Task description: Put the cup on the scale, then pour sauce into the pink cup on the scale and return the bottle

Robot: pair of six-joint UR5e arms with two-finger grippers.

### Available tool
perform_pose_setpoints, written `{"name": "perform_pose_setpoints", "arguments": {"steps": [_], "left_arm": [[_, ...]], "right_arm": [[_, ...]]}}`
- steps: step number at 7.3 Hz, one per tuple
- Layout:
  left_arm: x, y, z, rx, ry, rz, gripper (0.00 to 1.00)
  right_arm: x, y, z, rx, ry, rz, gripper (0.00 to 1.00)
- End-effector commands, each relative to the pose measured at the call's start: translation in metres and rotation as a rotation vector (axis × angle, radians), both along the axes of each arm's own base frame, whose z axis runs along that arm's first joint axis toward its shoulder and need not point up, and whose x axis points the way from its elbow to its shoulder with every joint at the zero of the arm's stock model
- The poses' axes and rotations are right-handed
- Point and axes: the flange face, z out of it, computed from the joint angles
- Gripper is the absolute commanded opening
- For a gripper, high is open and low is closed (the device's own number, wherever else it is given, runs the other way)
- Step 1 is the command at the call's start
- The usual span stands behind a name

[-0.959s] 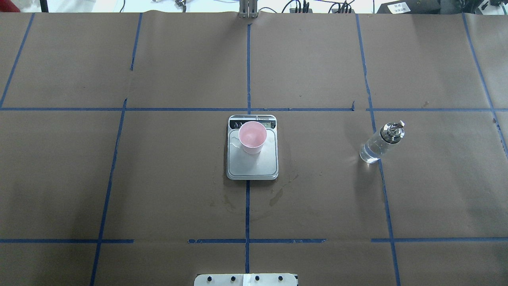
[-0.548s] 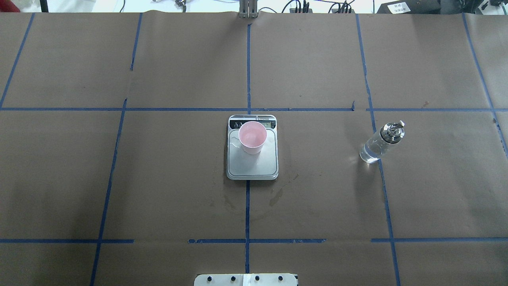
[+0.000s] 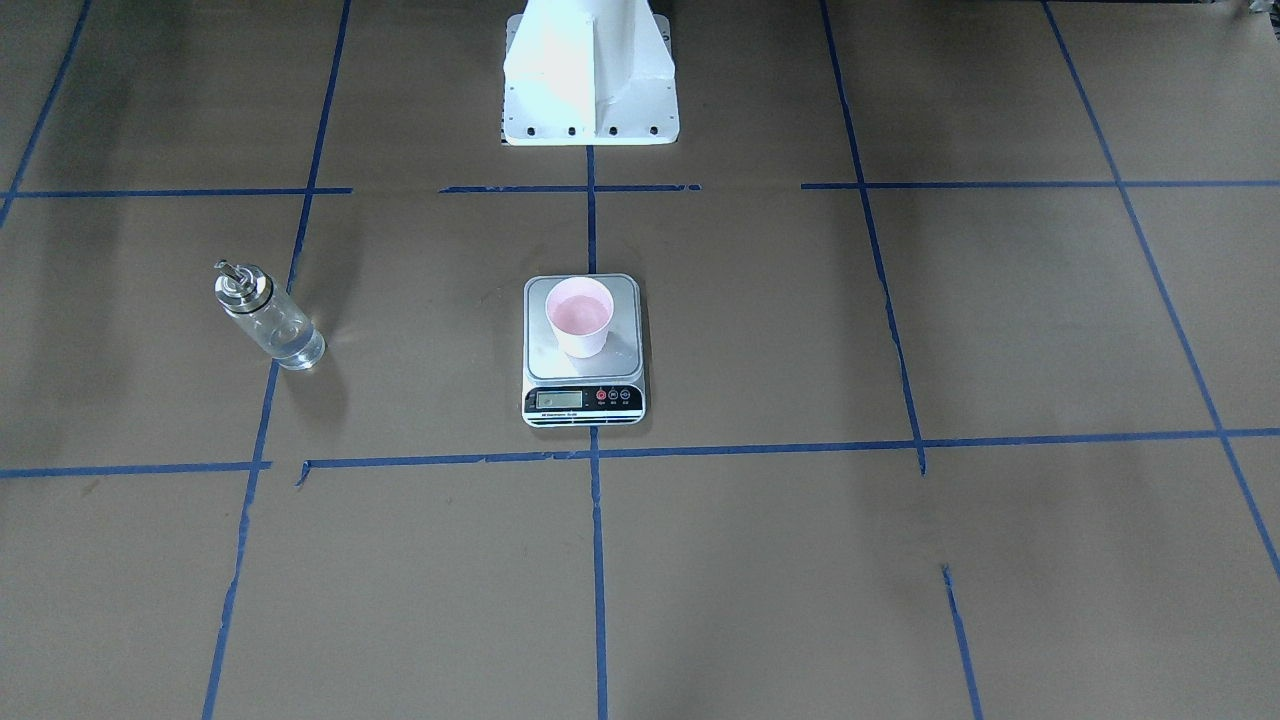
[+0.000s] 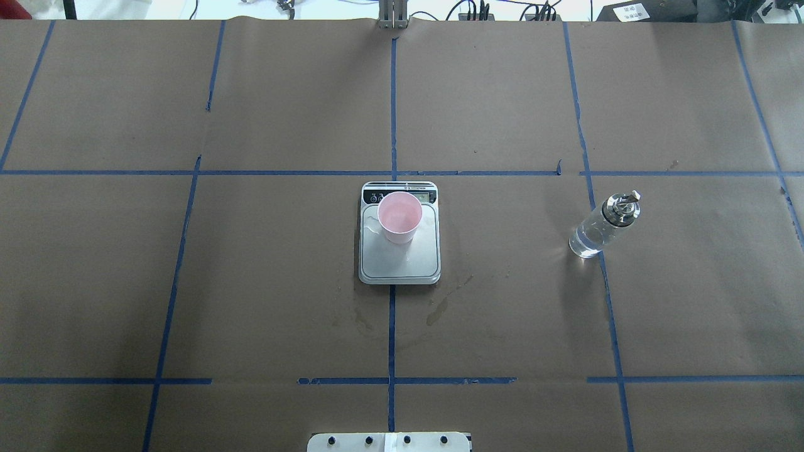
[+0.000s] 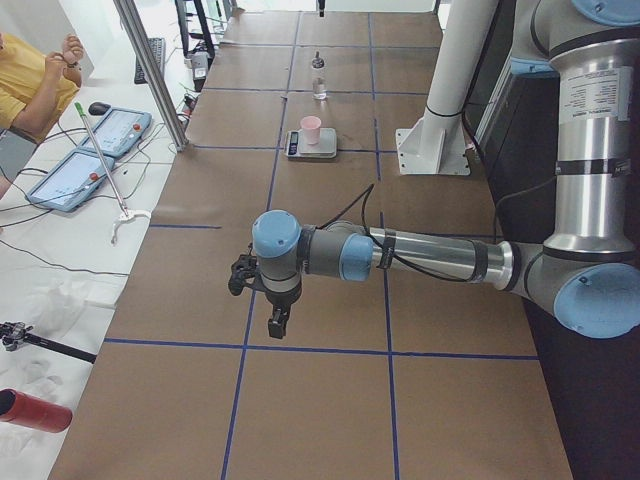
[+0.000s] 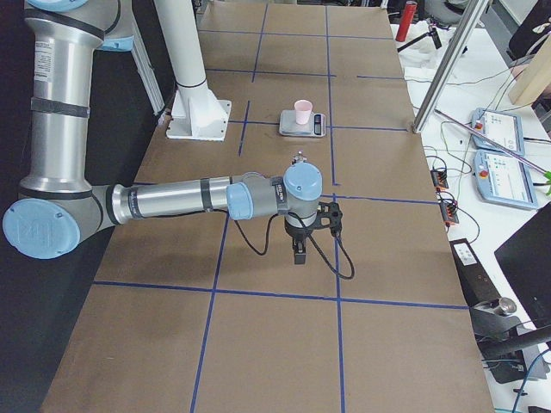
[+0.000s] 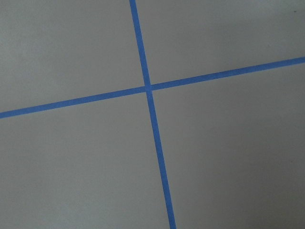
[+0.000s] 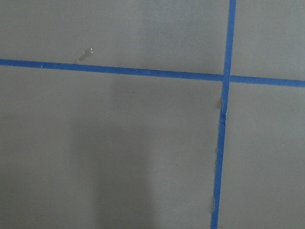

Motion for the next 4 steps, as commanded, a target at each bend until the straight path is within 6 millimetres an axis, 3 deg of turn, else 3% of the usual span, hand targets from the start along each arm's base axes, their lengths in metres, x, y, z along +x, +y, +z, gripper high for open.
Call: {"name": "perform_pose_setpoints", "arguments": {"steps": [1, 4], "left_arm": [[-0.0003, 0.0005, 0.0008, -0.017, -0.003, -0.001, 1.00], [-0.0002, 0.0007, 0.0016, -0.020, -0.001, -0.001, 1.00]], "right_arm": [[-0.0001, 0.0003, -0.0005, 0.000, -0.002, 0.001, 1.00], [-0.0006, -0.0042, -0.0061, 0.012, -0.002, 0.003, 1.00]]}}
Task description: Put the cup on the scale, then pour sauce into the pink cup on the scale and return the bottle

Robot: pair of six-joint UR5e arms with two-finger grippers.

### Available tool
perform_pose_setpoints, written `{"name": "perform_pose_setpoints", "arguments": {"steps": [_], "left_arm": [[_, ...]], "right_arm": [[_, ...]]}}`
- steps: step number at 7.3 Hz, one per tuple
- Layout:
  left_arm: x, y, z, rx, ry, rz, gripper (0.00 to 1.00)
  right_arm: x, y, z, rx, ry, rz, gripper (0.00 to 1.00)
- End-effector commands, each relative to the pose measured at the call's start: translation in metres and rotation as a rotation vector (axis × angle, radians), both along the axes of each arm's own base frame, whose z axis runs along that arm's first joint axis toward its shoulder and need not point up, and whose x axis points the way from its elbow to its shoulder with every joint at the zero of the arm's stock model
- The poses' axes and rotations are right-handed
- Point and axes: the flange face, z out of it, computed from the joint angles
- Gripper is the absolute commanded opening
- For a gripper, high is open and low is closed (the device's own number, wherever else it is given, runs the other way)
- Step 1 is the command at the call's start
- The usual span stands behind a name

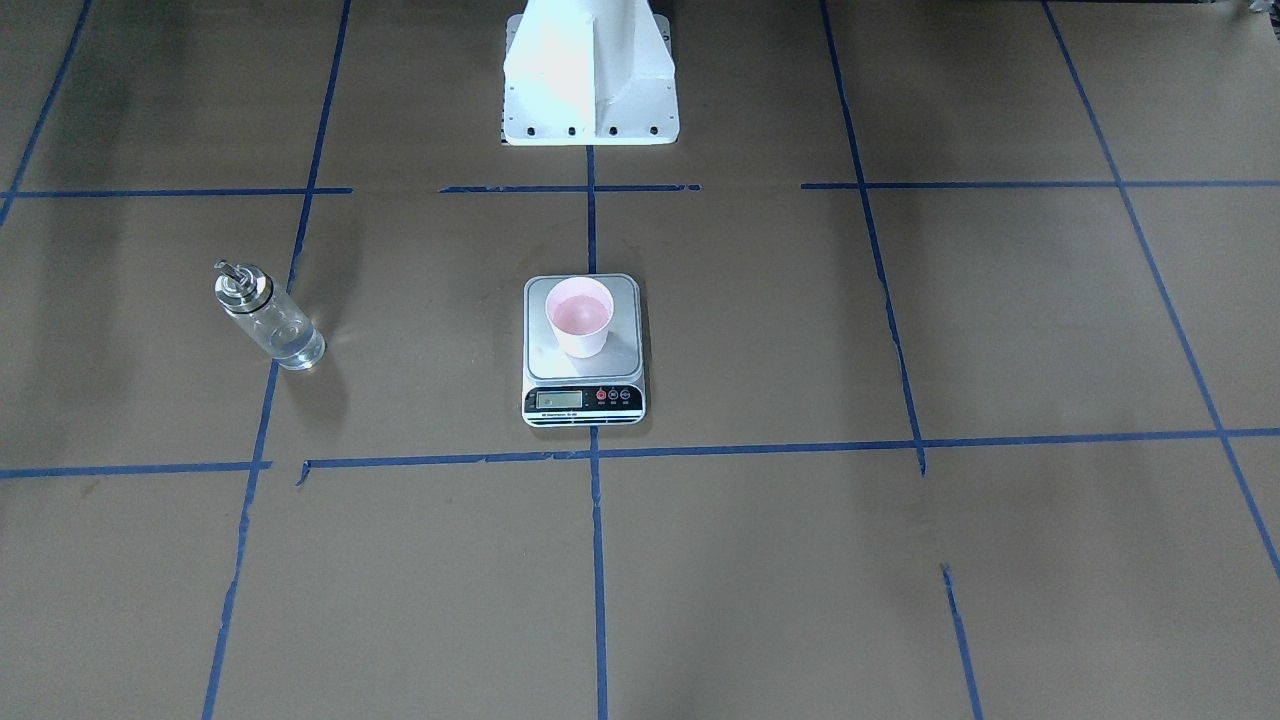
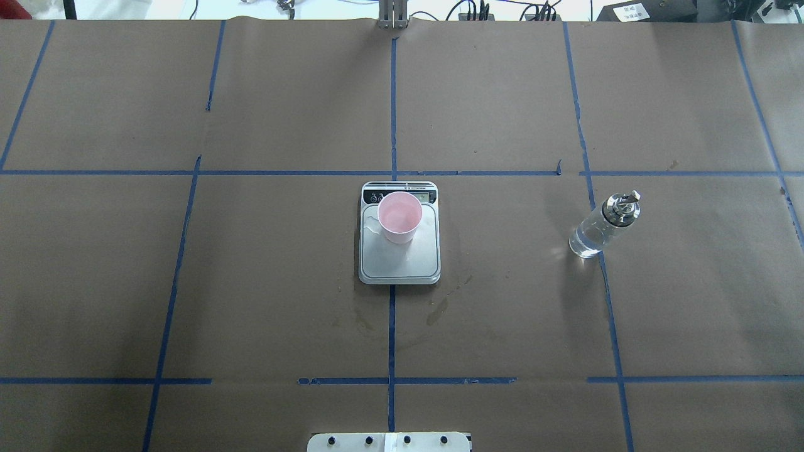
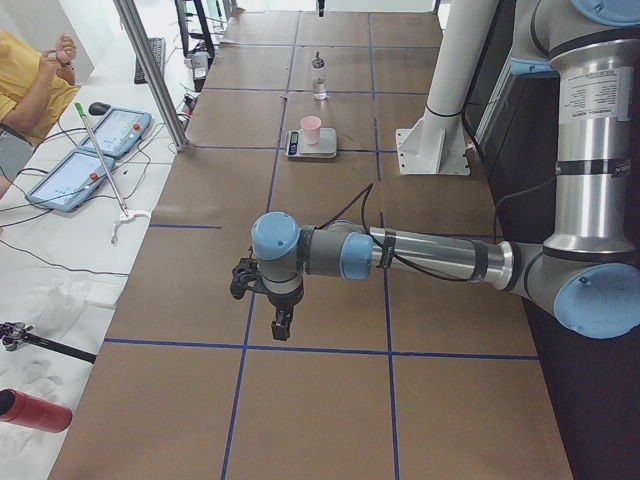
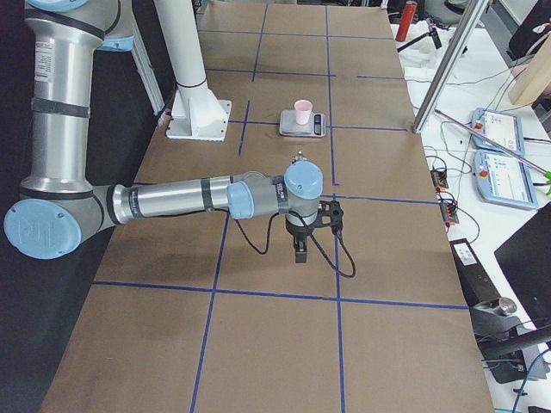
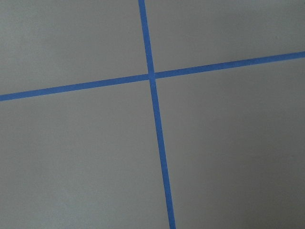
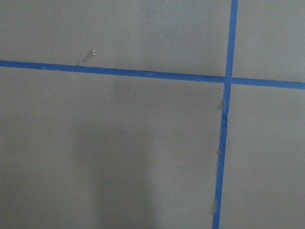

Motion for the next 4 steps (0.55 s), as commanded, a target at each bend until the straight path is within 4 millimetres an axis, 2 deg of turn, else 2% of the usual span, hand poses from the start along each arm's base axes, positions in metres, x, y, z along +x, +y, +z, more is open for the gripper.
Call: {"name": "perform_pose_setpoints", "arguments": {"steps": [1, 4], "left_arm": [[0.0007, 0.0000, -0.0003, 0.000, 0.003, 0.002, 1.00], [0.0000, 0.0000, -0.0004, 0.000, 0.003, 0.000, 1.00]], "right_arm": [[-0.0001, -0.0013, -0.0006, 0.001, 0.000, 0.001, 1.00], [-0.0001, -0.0014, -0.0006, -0.003, 0.001, 0.006, 1.00]]}}
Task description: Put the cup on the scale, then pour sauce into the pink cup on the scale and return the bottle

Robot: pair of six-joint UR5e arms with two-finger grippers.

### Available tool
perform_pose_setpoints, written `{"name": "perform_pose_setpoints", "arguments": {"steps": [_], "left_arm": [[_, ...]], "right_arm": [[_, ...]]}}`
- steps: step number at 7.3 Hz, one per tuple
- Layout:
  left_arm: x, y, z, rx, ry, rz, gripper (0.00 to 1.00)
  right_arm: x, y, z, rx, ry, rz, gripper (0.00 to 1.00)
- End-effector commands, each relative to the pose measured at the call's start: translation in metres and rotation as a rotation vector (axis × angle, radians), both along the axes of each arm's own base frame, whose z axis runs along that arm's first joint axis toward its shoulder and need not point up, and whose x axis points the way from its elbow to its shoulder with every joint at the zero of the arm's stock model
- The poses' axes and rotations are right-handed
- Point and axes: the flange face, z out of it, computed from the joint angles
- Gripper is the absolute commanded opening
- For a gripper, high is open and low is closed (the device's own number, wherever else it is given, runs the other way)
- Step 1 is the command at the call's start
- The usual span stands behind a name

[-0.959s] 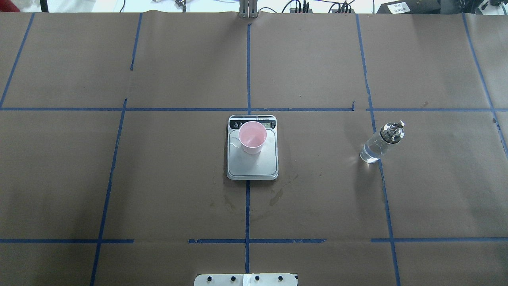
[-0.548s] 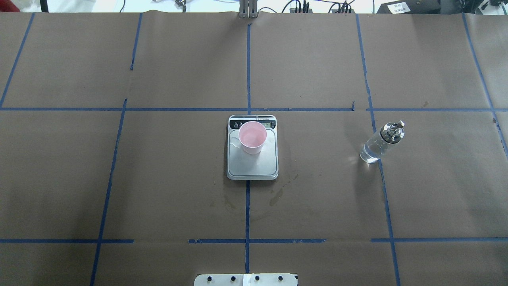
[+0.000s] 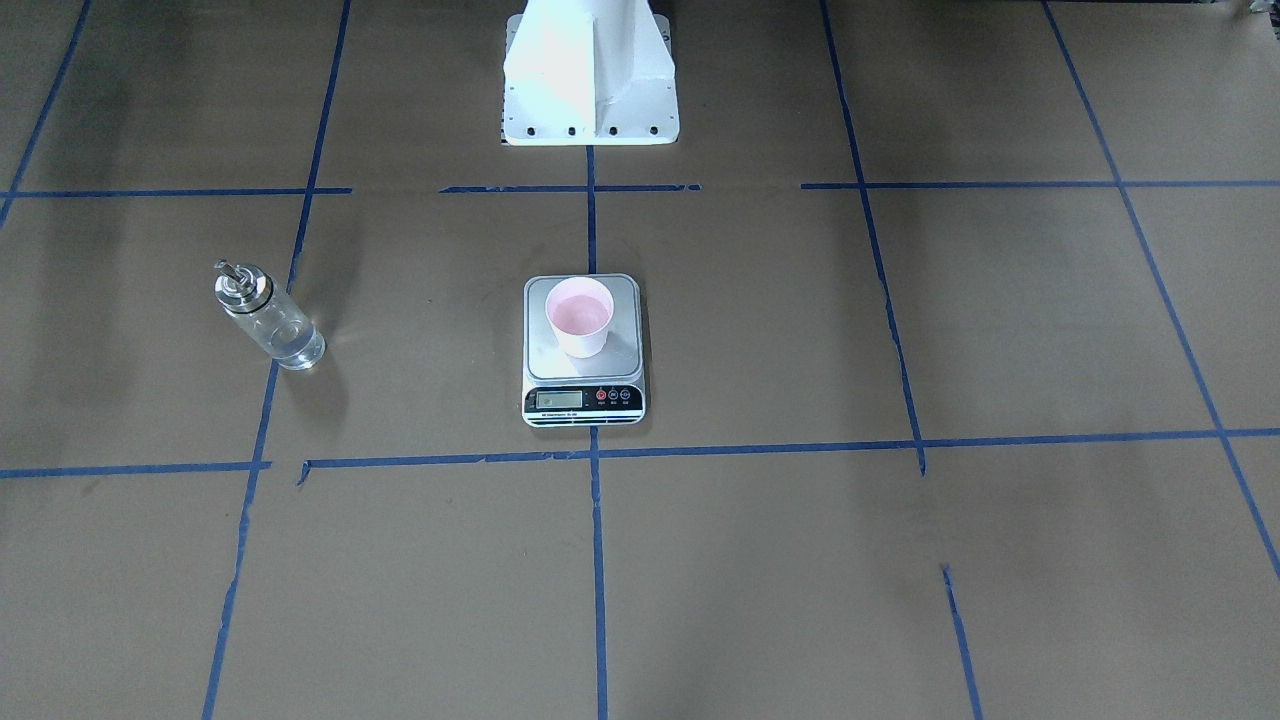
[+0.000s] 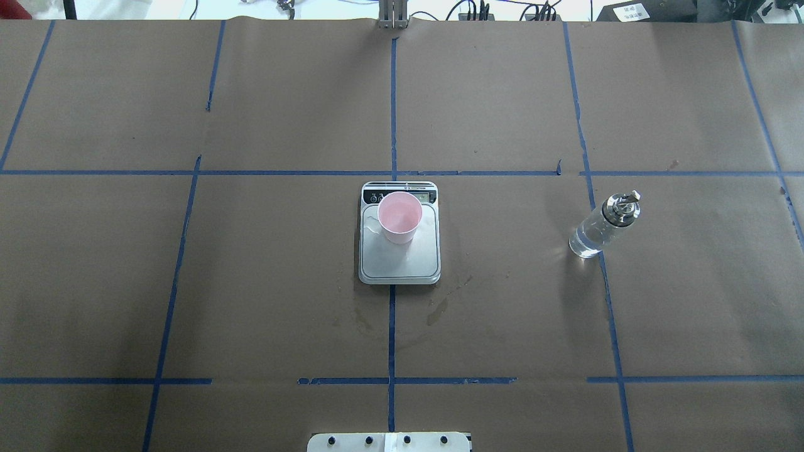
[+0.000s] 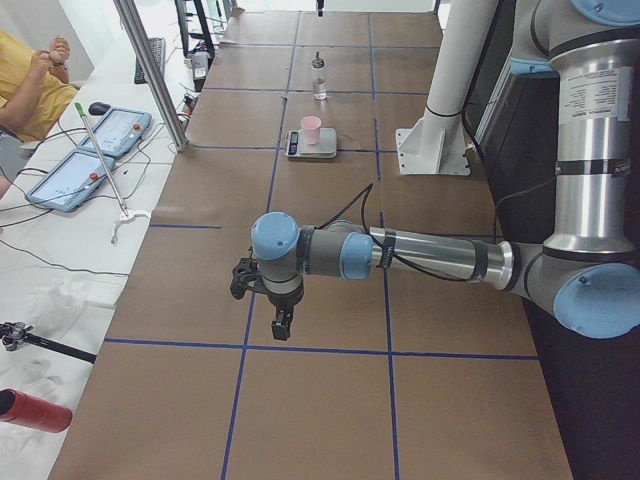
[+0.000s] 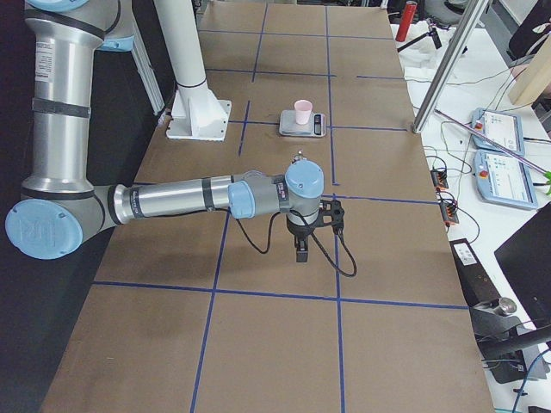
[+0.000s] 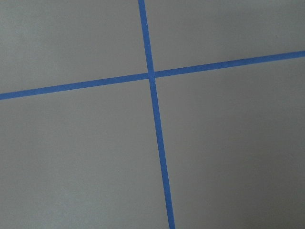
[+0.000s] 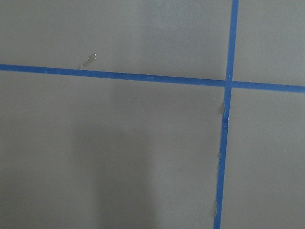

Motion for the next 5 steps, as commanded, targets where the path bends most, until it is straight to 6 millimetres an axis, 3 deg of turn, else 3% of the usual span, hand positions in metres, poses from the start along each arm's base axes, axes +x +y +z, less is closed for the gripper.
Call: {"name": "perform_pose_setpoints", "arguments": {"steps": [1, 5], "left_arm": [[-0.001, 0.000, -0.001, 0.004, 0.000, -0.001, 1.00], [0.000, -0.004, -0.008, 0.021, -0.002, 0.001, 1.00]], "right_arm": [[0.001, 0.003, 0.005, -0.010, 0.005, 0.001, 1.00], [0.018, -0.001, 0.034, 0.050, 0.088, -0.062, 1.00]]}}
